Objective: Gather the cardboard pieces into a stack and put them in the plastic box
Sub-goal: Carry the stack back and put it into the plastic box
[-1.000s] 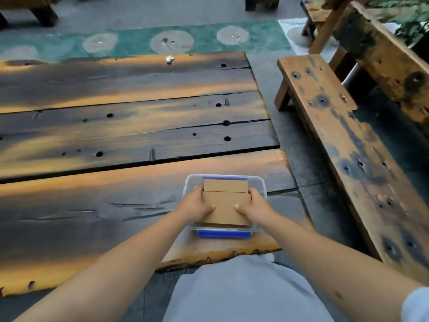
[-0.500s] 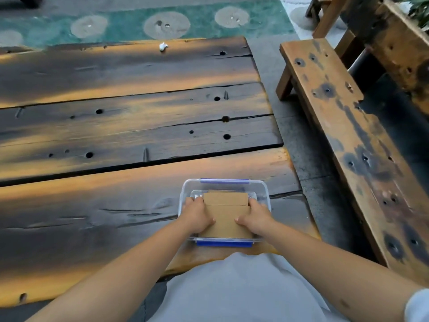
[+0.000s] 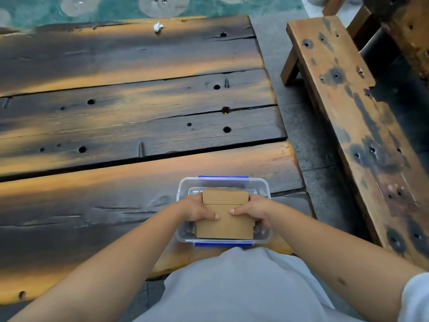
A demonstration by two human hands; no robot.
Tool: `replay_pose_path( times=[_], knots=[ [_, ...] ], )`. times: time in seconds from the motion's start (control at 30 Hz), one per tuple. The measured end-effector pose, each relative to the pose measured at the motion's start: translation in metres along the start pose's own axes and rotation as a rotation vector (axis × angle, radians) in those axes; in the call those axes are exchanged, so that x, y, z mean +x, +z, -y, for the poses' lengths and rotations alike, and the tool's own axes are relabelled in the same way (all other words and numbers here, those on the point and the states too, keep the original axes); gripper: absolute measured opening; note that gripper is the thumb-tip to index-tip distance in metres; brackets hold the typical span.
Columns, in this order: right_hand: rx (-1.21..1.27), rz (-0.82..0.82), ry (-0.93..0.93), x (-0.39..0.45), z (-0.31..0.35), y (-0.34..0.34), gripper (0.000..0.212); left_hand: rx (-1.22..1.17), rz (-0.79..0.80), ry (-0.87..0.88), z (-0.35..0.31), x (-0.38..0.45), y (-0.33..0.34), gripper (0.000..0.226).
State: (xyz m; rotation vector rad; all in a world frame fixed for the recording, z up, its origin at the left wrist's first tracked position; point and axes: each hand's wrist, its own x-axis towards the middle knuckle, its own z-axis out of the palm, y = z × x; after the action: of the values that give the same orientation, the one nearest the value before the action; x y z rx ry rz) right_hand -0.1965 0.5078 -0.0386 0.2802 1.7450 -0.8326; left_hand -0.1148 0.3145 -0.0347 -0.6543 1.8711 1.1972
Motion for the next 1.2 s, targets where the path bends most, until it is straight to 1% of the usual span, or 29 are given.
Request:
replay_pose_path(
  times=[0.1,0.23,0.37,0.43,0.53,0.67,0.7,0.8,0.83,0.9,0.93,1.0,1.07,1.13,1.2],
  knots=[
    [-0.032,0.024,-0.005,0.002,0.001,0.0,0.068,0.007,-0.028,-0.046,0.001,0.003,-0.003,0.092],
    [0.005,0.073,-0.023,0.004,-0.001,-0.001,0.061,0.015,0.016,-0.061,0.0,0.005,-0.004,0.095],
    [-0.024,0.11,-0.049,0.004,-0.001,0.0,0.051,0.063,0.036,-0.1,-0.002,0.005,-0.005,0.103],
    [-0.018,0.117,-0.05,0.004,-0.001,0.0,0.053,0.095,0.033,-0.131,-0.003,0.004,-0.005,0.105],
    [-0.029,0.114,-0.045,0.005,-0.002,0.0,0.065,0.103,0.023,-0.143,-0.003,0.002,-0.002,0.097],
    [-0.041,0.103,-0.037,0.003,-0.003,0.0,0.066,0.027,0.075,-0.116,0.004,0.0,0.002,0.091],
    [-0.034,0.102,-0.034,0.002,-0.004,0.0,0.066,-0.003,0.073,-0.109,0.006,-0.001,0.002,0.085],
    [0.011,0.133,-0.028,0.0,-0.005,-0.002,0.061,-0.108,0.053,-0.072,0.009,-0.004,0.001,0.053],
    [0.022,0.145,-0.03,-0.001,-0.006,-0.003,0.059,-0.128,0.05,-0.062,0.01,-0.005,-0.001,0.05],
    [0.047,0.169,-0.029,-0.002,-0.008,-0.004,0.055,-0.138,0.069,-0.045,0.011,-0.008,-0.005,0.057],
    [0.058,0.177,-0.028,-0.002,-0.009,-0.004,0.052,-0.131,0.089,-0.036,0.012,-0.009,-0.008,0.058],
    [0.07,0.179,-0.039,-0.003,-0.011,-0.003,0.05,-0.104,0.11,-0.023,0.012,-0.01,-0.01,0.054],
    [0.067,0.175,-0.052,-0.003,-0.011,-0.002,0.052,-0.057,0.085,-0.036,0.01,-0.01,-0.008,0.053],
    [0.053,0.176,-0.06,-0.003,-0.011,-0.001,0.056,0.091,0.038,-0.067,0.009,-0.008,-0.001,0.063],
    [0.009,0.144,-0.067,-0.002,-0.01,-0.001,0.067,0.242,0.03,-0.083,0.009,-0.007,0.006,0.072]
  ],
)
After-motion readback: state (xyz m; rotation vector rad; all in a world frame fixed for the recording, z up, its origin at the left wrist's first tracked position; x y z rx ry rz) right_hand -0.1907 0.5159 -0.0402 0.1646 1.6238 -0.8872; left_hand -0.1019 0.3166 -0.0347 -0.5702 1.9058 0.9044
